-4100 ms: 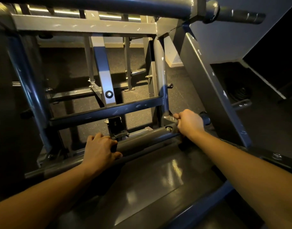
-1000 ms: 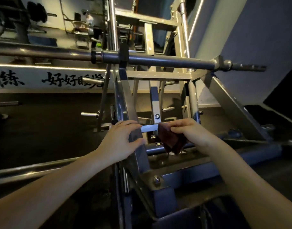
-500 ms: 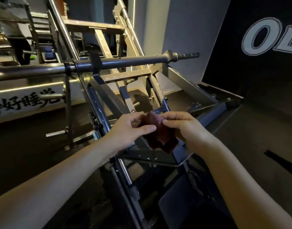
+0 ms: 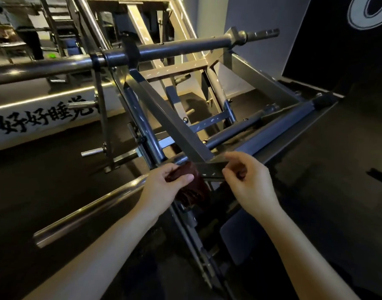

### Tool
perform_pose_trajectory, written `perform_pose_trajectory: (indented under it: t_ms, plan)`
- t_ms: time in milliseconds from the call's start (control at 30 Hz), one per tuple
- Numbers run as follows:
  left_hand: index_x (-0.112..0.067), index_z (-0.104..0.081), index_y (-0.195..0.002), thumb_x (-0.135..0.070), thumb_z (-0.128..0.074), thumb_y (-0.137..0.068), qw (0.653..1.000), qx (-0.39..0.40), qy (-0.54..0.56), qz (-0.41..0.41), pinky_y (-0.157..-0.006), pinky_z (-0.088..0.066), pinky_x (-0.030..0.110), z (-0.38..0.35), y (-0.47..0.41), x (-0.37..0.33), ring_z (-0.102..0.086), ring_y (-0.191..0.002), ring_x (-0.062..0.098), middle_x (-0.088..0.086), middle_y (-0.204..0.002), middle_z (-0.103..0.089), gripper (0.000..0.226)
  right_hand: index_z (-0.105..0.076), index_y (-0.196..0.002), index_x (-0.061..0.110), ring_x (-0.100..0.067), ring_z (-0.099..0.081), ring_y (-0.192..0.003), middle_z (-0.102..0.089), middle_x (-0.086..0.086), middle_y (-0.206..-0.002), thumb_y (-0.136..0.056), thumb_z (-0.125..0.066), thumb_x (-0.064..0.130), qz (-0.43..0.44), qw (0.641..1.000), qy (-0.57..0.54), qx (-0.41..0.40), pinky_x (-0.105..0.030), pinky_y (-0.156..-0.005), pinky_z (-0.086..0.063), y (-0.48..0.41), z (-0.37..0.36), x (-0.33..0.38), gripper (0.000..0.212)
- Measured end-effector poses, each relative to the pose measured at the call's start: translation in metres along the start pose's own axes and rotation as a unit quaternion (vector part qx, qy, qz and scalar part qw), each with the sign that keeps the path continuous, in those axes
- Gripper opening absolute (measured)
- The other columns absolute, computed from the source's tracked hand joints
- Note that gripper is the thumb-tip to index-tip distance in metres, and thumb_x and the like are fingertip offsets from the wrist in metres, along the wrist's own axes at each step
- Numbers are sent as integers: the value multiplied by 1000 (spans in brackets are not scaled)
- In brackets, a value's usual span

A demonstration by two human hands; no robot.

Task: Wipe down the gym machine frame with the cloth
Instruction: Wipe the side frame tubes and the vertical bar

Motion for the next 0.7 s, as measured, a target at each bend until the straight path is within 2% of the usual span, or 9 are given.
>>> perform_pose_trajectory:
  t_ms: [67,133,233,333,500,600,700]
  plan:
    - [-24,-75,-95,-29,-77,-90,999,-7,-10,30,-73,-49,22,0,-4,22,-69,-83,-2,-13,-88,-75,8,-63,-122,27,-3,-60,-99,-59,15,-109,-93,-68,15,17,995,66,-77,-33,-89,-57,1,3,-5,31]
    - [-23,-75,-94,-30,-75,-91,998,-1,-1,59,-76,-51,26,-7,-11,39,-69,-82,0,-11,-87,-75,7,-61,-128,20,-7,-54,-107,-54,7,-120,-93,-67,16,24,981,135,-137,-37,-94,-53,-1,0,-11,36]
    - [-20,-75,-98,-27,-71,-95,993,38,64,88,-82,-55,28,-29,-22,48,-72,-88,8,-4,-92,-76,8,-53,-140,14,-19,-51,-122,-50,-4,-136,-96,-64,18,0,967,198,-162,-40,-101,-47,-6,-14,-21,46]
    - [-17,-74,-102,-23,-68,-97,988,72,108,81,-83,-56,27,-53,-33,47,-72,-87,7,-2,-94,-76,10,-47,-146,11,-24,-49,-132,-48,-7,-145,-102,-55,27,-32,966,183,-180,-48,-105,-47,-8,-25,-31,48]
    - [-23,-72,-100,-22,-73,-94,992,-15,122,32,-79,-57,21,-72,-53,53,-70,-87,2,-8,-91,-75,7,-45,-149,12,-19,-47,-136,-44,-2,-149,-105,-36,48,-78,966,124,-213,-46,-107,-48,-1,-38,-40,58]
    - [-23,-73,-94,-23,-75,-92,995,-20,99,5,-76,-57,21,-75,-63,61,-70,-84,4,-8,-85,-74,2,-43,-152,12,-18,-46,-138,-43,-2,-151,-107,-34,46,-86,960,127,-236,-44,-109,-47,0,-47,-45,57]
    - [-23,-72,-91,-27,-75,-90,992,-32,102,74,-79,-58,28,-72,-75,82,-69,-83,7,-6,-85,-73,5,-43,-152,13,-17,-47,-136,-45,-2,-149,-106,-34,45,-94,956,126,-248,-46,-108,-48,-2,-51,-47,56]
Point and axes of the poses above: each hand's wrist, its own y-axis away from the middle knuckle, its own z-axis out of the back of the hand, x = y × z, the point moved 4 cm from there along -y, towards the middle knuckle
